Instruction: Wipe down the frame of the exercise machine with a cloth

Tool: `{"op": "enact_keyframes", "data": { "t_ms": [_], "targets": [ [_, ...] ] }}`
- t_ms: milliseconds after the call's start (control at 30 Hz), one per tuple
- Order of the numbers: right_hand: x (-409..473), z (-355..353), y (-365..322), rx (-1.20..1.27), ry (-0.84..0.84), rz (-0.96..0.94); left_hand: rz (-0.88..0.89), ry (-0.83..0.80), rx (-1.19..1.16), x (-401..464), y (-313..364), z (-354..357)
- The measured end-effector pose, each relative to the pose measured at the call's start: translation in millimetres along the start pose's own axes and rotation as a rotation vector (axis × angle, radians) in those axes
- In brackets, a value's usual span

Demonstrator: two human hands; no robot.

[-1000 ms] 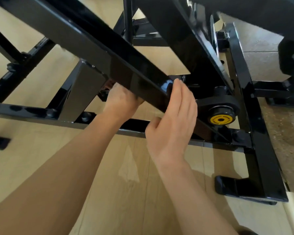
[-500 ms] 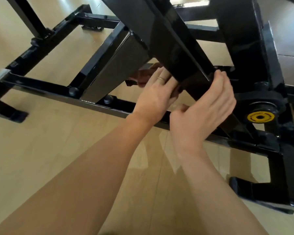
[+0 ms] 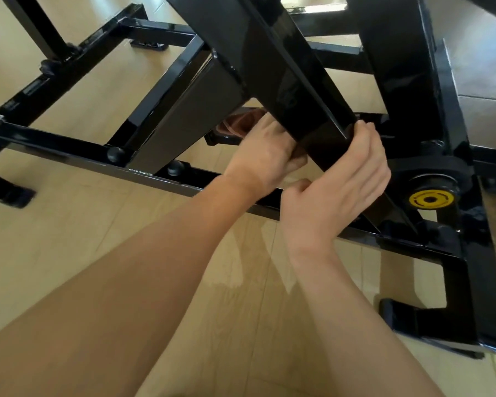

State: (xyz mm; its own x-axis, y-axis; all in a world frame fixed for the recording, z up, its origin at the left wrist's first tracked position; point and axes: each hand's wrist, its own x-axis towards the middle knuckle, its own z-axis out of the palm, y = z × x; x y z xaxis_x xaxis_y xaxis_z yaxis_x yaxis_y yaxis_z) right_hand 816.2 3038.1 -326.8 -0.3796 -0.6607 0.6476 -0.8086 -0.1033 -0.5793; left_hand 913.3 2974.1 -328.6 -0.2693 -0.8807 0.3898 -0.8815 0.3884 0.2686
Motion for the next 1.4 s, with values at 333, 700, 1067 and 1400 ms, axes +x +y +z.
{"op": "enact_keyframes", "data": {
  "t_ms": [333,700,1067,1400],
  "targets": [
    [2,5,-4,0.050,0.050,0.027,-0.285,0.154,0.024,-9,5,-2],
    [2,-10,-6,0.159,-0.101,0.076,-0.406,-0.025,0.242,-39,-23,-29],
    [-27,-33,-68,0.776,-0.435,0.324,-0.668,0.120,-0.009,-121,-41,-119],
    [-23,9,-103,1.079,-0.858,0.581,-0.691,0.463,-0.593,-40,-20,-123]
  ]
}}
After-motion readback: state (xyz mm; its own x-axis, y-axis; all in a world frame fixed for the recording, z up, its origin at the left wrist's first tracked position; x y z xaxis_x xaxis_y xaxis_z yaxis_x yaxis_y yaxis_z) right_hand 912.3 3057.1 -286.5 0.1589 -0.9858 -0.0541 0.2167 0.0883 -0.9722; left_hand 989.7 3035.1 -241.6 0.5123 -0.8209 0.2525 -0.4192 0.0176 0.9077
